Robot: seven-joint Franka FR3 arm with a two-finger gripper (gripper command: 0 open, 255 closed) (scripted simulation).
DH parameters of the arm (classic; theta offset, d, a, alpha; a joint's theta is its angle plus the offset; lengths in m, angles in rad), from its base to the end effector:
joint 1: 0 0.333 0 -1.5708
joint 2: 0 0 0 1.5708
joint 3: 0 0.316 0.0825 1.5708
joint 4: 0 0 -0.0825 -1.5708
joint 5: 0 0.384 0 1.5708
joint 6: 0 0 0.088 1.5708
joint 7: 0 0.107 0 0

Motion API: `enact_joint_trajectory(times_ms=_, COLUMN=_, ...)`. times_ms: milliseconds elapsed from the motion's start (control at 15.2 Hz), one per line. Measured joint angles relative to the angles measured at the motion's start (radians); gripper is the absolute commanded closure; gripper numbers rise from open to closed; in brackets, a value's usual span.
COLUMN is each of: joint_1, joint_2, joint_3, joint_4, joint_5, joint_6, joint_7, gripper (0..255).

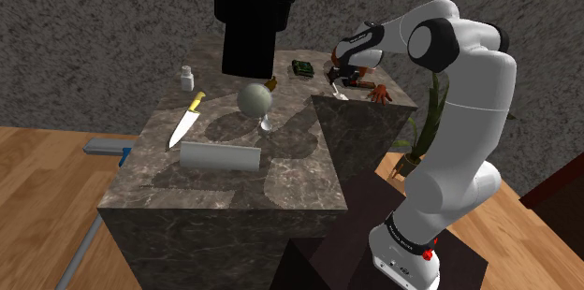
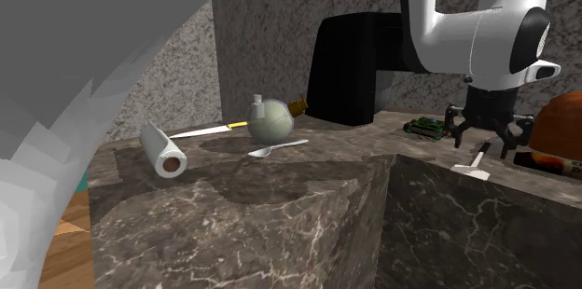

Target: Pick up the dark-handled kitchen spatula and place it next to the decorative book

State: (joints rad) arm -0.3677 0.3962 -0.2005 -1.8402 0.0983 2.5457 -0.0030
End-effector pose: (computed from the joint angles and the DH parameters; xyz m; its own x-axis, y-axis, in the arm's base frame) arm 0.5679 -0.3505 0.3501 0.7782 -0.5442 0.3134 -0.5731 -0.8195 0.0000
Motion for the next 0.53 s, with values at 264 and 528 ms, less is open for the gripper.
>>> enact_joint_trajectory(times_ms=264, joint_1=0.002, joint_2=-0.013, joint_3=-0.002, joint_4=-0.004, joint_5=-0.004, joint_6=-0.01, joint_7=0.002, gripper=0)
enact_joint_trajectory(times_ms=528, joint_1=0.016, joint_2=-0.095, joint_3=-0.014, joint_4=-0.02, joint_5=-0.028, joint_6=-0.071, joint_7=0.019, gripper=0)
